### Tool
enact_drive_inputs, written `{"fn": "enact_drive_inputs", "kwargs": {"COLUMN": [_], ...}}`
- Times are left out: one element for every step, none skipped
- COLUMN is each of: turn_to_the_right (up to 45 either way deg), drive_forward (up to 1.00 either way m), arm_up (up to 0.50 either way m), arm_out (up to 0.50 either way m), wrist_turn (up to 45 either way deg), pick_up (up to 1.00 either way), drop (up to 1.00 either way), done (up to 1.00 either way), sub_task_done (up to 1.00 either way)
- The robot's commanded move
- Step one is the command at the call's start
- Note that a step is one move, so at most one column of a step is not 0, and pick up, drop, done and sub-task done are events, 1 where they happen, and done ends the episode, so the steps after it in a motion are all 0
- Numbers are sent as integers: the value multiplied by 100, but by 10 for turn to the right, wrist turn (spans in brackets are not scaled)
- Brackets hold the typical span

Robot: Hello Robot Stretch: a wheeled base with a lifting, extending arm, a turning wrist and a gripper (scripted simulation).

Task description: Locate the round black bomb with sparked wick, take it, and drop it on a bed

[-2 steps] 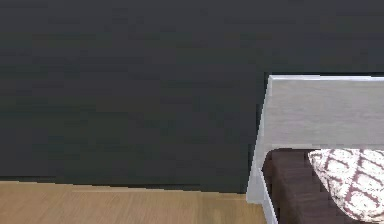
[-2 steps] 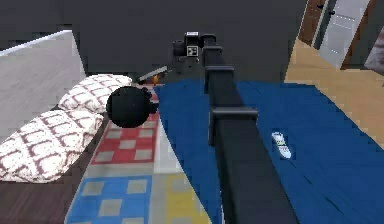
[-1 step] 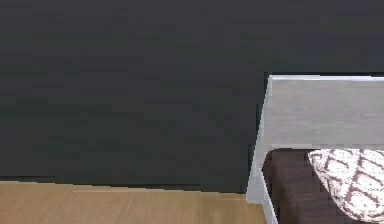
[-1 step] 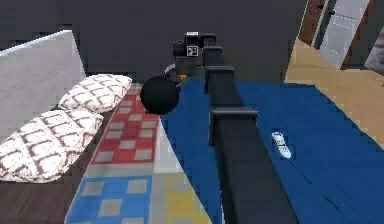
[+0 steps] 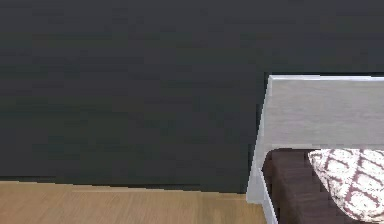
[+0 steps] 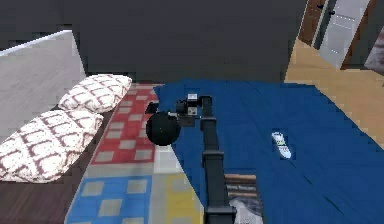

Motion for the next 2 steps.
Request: {"fn": "enact_drive_inputs", "kwargs": {"turn_to_the_right": [0,0], "drive_forward": [0,0], "arm_up": [-32,0], "arm_out": [0,0], "wrist_turn": [0,0], "pick_up": [0,0], "drop": [0,100], "done": [0,0], "sub_task_done": [0,0]}}
